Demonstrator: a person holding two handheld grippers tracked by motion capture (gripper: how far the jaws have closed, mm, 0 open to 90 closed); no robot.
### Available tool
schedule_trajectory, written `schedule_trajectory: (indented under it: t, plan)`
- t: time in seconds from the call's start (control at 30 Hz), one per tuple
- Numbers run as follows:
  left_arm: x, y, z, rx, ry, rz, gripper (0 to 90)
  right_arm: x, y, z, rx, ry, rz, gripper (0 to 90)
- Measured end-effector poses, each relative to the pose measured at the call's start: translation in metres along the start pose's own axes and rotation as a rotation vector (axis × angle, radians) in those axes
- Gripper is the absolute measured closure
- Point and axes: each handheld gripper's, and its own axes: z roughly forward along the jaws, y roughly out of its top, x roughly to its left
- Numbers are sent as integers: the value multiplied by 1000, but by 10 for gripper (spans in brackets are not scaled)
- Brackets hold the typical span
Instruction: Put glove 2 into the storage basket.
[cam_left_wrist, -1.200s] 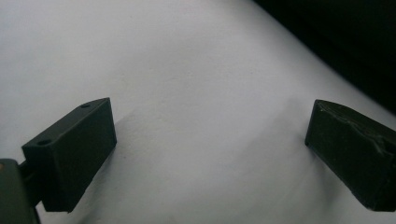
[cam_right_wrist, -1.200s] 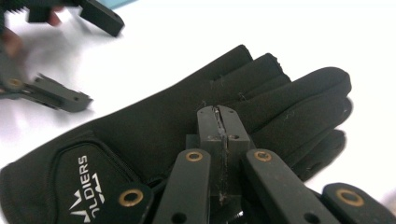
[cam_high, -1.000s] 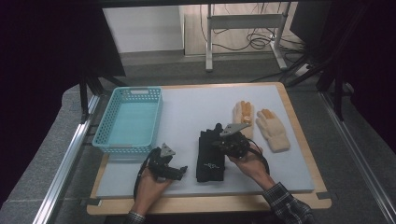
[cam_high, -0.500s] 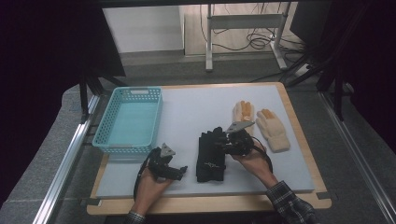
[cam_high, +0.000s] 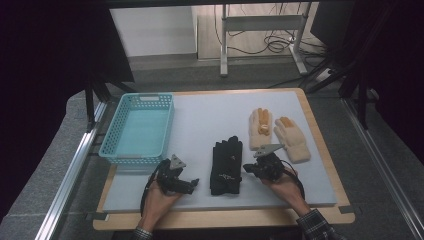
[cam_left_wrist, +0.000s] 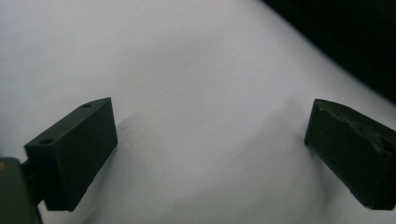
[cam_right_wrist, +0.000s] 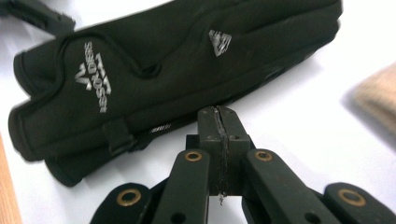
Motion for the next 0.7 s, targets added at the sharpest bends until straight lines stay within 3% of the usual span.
schedule_trajectory:
  t: [0.13,0.37,0.6,0.7]
  plan:
    - [6,-7,-6,2,14,-23,22,4,-6,5,2,14,-1,881]
    - [12,-14,-11,1,13,-25,8,13,-7,15,1,38,-6,881]
    - [21,-19,-17,24,-15,8,0,27,2,28,-4,68,-37,868]
    - [22,-21,-17,9,-20,8,1,33,8,35,-3,74,-50,863]
